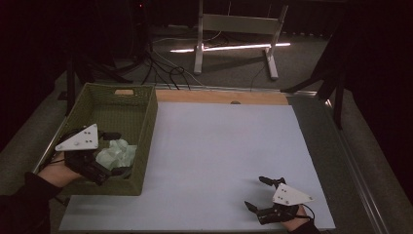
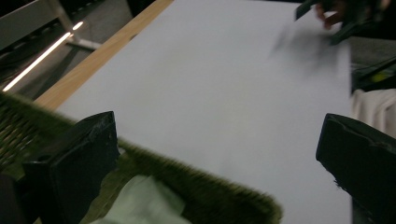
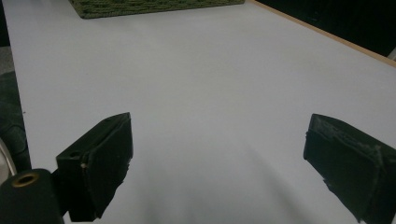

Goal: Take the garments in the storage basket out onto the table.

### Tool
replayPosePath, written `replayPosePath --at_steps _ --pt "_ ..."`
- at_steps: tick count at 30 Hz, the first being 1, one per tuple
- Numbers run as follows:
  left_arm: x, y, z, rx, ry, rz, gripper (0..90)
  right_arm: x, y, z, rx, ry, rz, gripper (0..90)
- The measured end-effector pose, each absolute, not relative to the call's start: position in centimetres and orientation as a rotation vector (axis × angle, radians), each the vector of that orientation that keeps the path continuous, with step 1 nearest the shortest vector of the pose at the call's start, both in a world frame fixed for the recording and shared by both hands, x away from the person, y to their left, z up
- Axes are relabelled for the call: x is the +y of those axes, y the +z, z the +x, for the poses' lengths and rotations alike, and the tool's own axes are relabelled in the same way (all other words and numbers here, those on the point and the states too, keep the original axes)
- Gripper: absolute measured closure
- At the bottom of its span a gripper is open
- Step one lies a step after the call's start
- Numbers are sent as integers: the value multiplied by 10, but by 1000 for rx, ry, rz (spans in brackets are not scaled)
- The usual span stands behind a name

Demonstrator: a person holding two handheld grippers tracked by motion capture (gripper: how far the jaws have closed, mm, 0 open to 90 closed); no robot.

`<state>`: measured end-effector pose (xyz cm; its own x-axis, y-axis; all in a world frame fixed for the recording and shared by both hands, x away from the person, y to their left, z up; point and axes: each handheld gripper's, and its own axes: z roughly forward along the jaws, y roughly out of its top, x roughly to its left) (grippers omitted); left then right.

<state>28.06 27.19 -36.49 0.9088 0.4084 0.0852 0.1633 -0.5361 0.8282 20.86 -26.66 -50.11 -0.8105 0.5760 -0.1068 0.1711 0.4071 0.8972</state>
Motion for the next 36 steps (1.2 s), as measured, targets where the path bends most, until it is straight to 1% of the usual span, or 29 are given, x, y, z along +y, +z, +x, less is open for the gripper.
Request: replayPosePath --at_steps 10,22,27,32,36 --pt "296 -381 296 521 351 2185 1 -265 -502 208 2271 1386 646 82" --pt "305 -401 311 625 346 2278 1 -265 -503 209 2278 1387 642 82" --pt "306 -408 318 653 314 2329 2 -265 -504 209 2276 1390 642 82" --pt "305 -418 325 667 252 2406 1 -265 -504 209 2279 1388 644 82" --pt "301 -425 330 683 232 2478 1 -265 -504 209 2283 1392 643 82"
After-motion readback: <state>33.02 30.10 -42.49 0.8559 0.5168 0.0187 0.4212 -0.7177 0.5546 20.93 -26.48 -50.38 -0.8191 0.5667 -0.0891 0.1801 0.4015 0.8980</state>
